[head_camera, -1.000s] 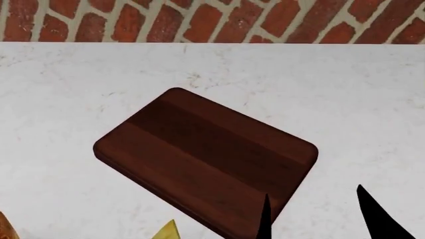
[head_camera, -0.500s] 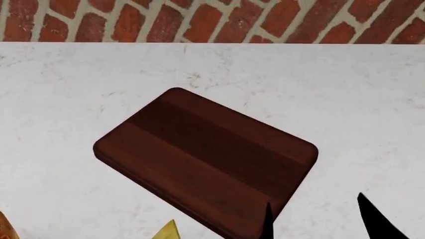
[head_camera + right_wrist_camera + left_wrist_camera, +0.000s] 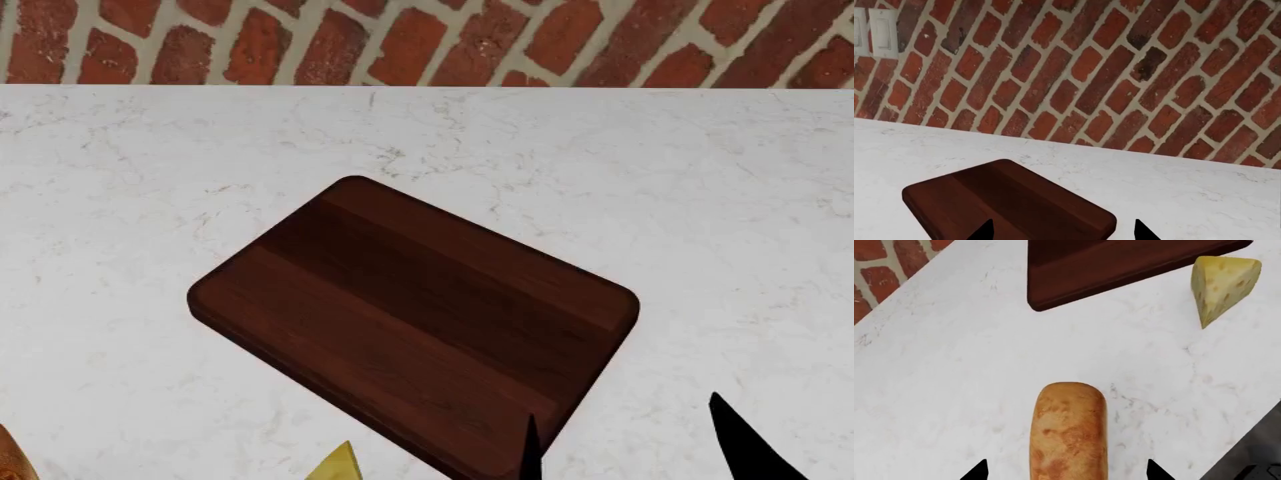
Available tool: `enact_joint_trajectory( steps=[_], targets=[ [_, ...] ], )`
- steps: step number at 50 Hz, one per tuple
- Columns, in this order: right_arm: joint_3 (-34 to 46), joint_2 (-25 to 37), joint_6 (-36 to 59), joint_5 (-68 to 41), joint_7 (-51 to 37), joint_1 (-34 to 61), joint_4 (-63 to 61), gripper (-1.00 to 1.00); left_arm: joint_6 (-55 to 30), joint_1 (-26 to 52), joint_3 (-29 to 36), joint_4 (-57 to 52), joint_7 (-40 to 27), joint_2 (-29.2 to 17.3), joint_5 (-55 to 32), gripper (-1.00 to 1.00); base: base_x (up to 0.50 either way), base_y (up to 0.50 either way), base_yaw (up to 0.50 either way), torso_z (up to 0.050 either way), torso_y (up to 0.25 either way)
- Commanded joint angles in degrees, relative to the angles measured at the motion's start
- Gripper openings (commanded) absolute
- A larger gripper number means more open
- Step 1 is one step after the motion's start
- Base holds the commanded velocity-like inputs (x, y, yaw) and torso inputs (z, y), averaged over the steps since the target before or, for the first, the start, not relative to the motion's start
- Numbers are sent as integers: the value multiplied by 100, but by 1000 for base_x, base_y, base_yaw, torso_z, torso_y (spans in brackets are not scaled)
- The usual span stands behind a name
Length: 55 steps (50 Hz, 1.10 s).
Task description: Place the bread and cheese on the cutting board.
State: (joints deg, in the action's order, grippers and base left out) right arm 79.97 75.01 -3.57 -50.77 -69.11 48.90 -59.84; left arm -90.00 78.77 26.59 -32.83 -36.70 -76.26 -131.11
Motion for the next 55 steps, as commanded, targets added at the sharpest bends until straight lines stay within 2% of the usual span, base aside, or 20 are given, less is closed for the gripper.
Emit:
enact_joint_trajectory(
  steps=[1, 13, 19, 22, 25, 27, 28, 31, 37, 44, 52, 54, 55],
  targets=[
    [-15, -100, 72, 71, 126, 96, 32, 100, 126, -665, -209, 1, 1133, 234, 1452, 100, 0, 0, 0, 0, 0],
    [92, -121, 63, 91, 110, 159, 50, 100, 215, -1323, -137, -128, 1880, 206, 2433, 100, 0, 0, 0, 0, 0],
    [132, -167, 48, 98, 118, 168, 97, 100, 122, -1264, 55, 72, 2240, 280, 2861, 100, 0, 0, 0, 0, 0],
    [137, -154, 50, 81, 116, 190, 83, 100, 119, -1290, 148, 132, 2699, 363, 3475, 100, 0, 0, 0, 0, 0],
    [154, -151, 37, 83, 118, 189, 95, 100, 123, -1177, 312, 340, 2712, 438, 3604, 100, 0, 0, 0, 0, 0],
    [157, -143, 2, 80, 130, 184, 123, 100, 112, -995, 434, 535, 2514, 484, 3388, 100, 0, 0, 0, 0, 0],
    [160, -144, 10, 74, 125, 189, 119, 100, 122, -922, 492, 590, 2393, 493, 3307, -100, 0, 0, 0, 0, 0],
    [162, -143, 7, 73, 120, 200, 112, 100, 279, -636, 592, 878, 1711, 640, 3170, -100, 0, 0, 0, 0, 0],
    [172, -136, -23, 75, 123, 201, 129, 100, 181, 27, 970, 1041, 1210, 895, 2422, -100, 0, 0, 0, 0, 0],
    [173, -94, -63, 64, 129, 215, 130, 100, 384, 835, 1301, 1871, 730, 1700, 2225, -100, 0, 0, 0, 0, 0],
    [183, -17, -111, 75, 125, 227, 93, 100, 691, 1059, 1624, 2625, 647, 2634, 2468, -100, 0, 0, 0, 0, 0],
    [194, 27, -151, 101, 132, 214, 82, 100, 704, 1103, 1658, 2763, 869, 2869, 2666, -100, 0, 0, 0, 0, 0],
    [193, 49, -163, 85, 137, 226, 69, 100, 591, 1162, 1691, 2728, 1247, 3010, 2909, -100, 0, 0, 0, 0, 0]
  ],
)
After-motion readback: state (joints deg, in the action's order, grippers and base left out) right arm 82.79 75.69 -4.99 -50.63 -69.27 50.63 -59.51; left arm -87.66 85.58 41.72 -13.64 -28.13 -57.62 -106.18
